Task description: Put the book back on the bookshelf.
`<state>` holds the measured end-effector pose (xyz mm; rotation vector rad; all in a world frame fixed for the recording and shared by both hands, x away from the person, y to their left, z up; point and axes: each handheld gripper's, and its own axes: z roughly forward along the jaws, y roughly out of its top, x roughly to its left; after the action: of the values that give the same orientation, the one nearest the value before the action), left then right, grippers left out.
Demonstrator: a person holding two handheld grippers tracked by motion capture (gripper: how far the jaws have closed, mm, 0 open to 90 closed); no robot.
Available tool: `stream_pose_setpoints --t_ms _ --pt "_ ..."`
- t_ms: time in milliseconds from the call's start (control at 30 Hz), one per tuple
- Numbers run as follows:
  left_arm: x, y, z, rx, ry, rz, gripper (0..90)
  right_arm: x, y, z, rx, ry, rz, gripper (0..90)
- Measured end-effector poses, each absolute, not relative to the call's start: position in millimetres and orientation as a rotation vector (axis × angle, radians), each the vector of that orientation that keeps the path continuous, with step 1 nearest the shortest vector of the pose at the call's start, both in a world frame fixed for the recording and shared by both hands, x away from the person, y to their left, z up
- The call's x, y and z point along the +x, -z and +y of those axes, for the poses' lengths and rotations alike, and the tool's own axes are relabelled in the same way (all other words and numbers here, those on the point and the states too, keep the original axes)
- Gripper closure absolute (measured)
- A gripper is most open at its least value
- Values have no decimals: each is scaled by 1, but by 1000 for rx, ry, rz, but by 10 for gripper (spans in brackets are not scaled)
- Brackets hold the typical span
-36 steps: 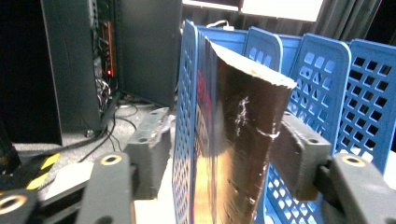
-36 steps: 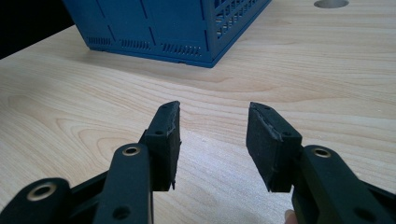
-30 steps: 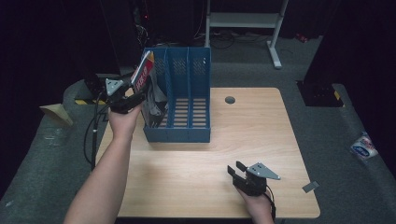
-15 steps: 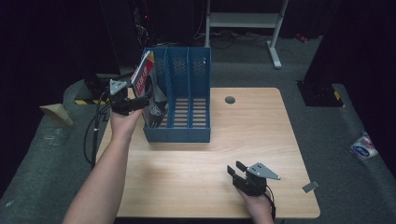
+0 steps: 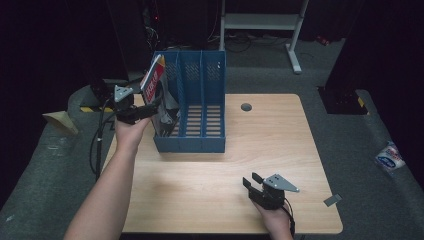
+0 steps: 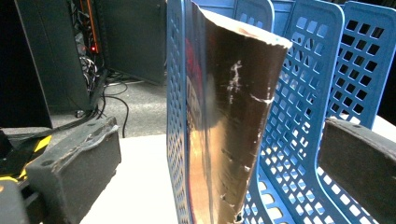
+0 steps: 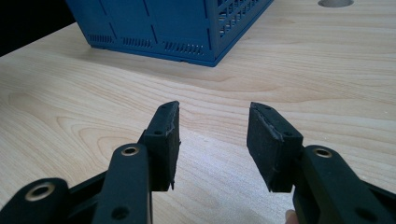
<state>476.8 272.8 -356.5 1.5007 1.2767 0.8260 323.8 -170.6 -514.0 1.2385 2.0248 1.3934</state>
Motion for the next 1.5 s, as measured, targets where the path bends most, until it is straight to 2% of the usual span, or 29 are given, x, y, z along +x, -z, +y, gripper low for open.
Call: stream_pose_setpoints --t_ms 733,1500 --pt "465 363 276 1494 -757 1270 12 325 515 -170 1243 -1391 2032 540" --pt "410 407 298 1541 -674 1306 9 325 517 -165 1208 -1352 2069 535"
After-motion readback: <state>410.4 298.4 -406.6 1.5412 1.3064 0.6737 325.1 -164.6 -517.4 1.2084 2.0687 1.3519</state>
